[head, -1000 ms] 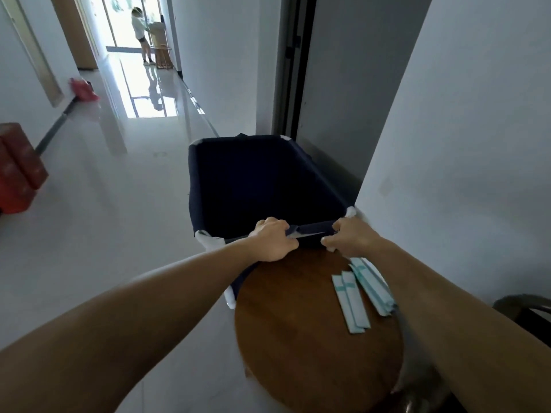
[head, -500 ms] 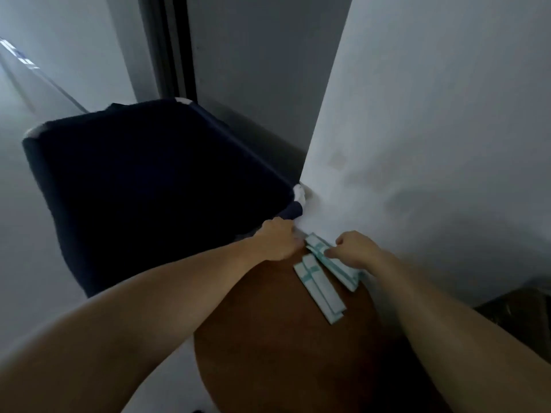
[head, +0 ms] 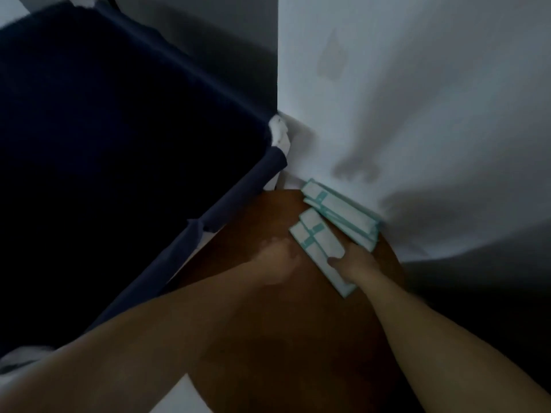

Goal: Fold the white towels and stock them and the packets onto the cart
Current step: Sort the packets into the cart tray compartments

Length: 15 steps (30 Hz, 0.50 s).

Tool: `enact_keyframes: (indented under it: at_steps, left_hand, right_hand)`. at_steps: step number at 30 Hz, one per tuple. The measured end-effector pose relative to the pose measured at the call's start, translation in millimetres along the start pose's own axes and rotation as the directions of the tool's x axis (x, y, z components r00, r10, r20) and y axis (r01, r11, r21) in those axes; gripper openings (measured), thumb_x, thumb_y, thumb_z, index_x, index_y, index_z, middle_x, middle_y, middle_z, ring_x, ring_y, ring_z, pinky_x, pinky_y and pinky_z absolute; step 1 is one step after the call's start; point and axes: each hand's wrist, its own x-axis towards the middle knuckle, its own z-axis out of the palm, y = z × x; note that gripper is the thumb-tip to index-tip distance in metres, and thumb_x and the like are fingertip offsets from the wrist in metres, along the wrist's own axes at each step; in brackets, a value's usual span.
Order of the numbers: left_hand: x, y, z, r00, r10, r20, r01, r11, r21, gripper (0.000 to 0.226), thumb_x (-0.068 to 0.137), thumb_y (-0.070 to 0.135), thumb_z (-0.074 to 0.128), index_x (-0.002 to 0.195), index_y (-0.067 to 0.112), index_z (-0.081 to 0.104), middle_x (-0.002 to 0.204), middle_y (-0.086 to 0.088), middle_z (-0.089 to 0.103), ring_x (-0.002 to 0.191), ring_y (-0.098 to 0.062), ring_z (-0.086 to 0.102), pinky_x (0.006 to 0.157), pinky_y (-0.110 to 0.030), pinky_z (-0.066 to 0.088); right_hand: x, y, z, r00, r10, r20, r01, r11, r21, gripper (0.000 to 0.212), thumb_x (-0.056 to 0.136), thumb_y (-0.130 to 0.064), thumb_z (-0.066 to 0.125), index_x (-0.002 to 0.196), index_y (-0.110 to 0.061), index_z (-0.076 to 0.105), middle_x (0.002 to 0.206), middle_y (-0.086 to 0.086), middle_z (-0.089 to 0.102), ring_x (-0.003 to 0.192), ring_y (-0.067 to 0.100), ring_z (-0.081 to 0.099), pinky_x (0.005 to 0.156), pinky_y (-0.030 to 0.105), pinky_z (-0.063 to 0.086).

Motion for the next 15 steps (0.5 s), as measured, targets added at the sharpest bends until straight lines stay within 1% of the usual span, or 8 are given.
enact_keyframes:
  at_steps: [1,3,4,6,8,10,12,15]
  left_hand:
    - [9,-2,6,1.0,-0.013,0.002,0.013,1.0,-0.012,0.033,0.104,0.023,0.045,0.127,0.006,0.061,0.127,-0.012,0.062,0.116,-0.027,0.058,0.093,-0.027,0.039]
    - [28,-8,18,0.998,-0.063,-0.011,0.062,0.997,-0.048,0.029,0.1,0.021,0.051,0.119,0.005,0.065,0.121,-0.014,0.065,0.112,-0.03,0.06,0.09,-0.029,0.043]
    - [37,-13,25,0.996,-0.088,-0.029,0.086,0.994,-0.062,0.027,0.098,0.022,0.054,0.115,0.006,0.067,0.118,-0.015,0.066,0.11,-0.031,0.061,0.09,-0.031,0.045]
    - [51,-21,38,0.988,-0.144,-0.058,0.14,0.987,-0.074,0.029,0.094,0.026,0.058,0.115,0.009,0.067,0.118,-0.013,0.065,0.11,-0.031,0.06,0.093,-0.034,0.047]
    - [60,-28,48,0.979,-0.192,-0.066,0.188,0.98,-0.07,0.032,0.093,0.03,0.059,0.116,0.01,0.065,0.122,-0.013,0.061,0.114,-0.03,0.055,0.097,-0.035,0.045]
    - [67,-33,55,0.973,-0.221,-0.066,0.217,0.974,-0.069,0.033,0.092,0.031,0.059,0.115,0.009,0.065,0.126,-0.013,0.059,0.118,-0.03,0.052,0.1,-0.034,0.042]
    - [71,-33,59,0.968,-0.24,-0.078,0.236,0.97,-0.059,0.033,0.091,0.032,0.057,0.116,0.011,0.066,0.126,-0.012,0.06,0.121,-0.03,0.051,0.1,-0.031,0.04]
    - [73,-30,61,0.961,-0.263,-0.083,0.259,0.964,-0.059,0.036,0.093,0.032,0.054,0.122,0.014,0.064,0.13,-0.01,0.059,0.124,-0.028,0.049,0.099,-0.028,0.036]
  right_hand:
    - [11,5,7,1.0,-0.003,-0.027,0.003,1.0,0.007,0.067,0.088,-0.046,0.069,0.142,-0.012,0.05,0.136,0.015,0.059,0.121,0.033,0.058,0.099,0.036,0.049]
    - [28,15,21,0.996,0.002,-0.086,-0.002,1.0,-0.001,0.071,0.089,-0.045,0.069,0.145,-0.011,0.044,0.139,0.019,0.053,0.125,0.036,0.054,0.1,0.037,0.046]
    - [36,20,25,0.994,0.008,-0.111,-0.01,1.0,-0.016,0.071,0.089,-0.045,0.069,0.146,-0.011,0.043,0.14,0.021,0.051,0.126,0.037,0.052,0.1,0.038,0.045]
    - [50,29,35,0.99,0.022,-0.139,-0.029,0.998,-0.051,0.07,0.089,-0.042,0.07,0.144,-0.01,0.043,0.139,0.024,0.047,0.127,0.04,0.048,0.102,0.038,0.042]
    - [57,34,43,0.986,0.04,-0.162,-0.059,0.992,-0.115,0.066,0.086,-0.043,0.072,0.135,-0.006,0.047,0.134,0.024,0.047,0.125,0.039,0.047,0.103,0.038,0.04]
    - [62,37,48,0.979,0.056,-0.194,-0.081,0.989,-0.123,0.061,0.083,-0.042,0.075,0.125,-0.005,0.051,0.13,0.022,0.051,0.123,0.038,0.047,0.101,0.039,0.041]
    - [66,40,46,0.982,0.084,-0.17,-0.094,0.994,-0.048,0.056,0.079,-0.036,0.078,0.12,-0.005,0.054,0.125,0.021,0.056,0.12,0.038,0.052,0.095,0.039,0.046]
    - [71,47,43,0.996,0.055,-0.071,-0.047,0.994,0.101,0.044,0.078,-0.027,0.08,0.113,-0.006,0.065,0.113,0.016,0.069,0.103,0.033,0.064,0.078,0.029,0.047]
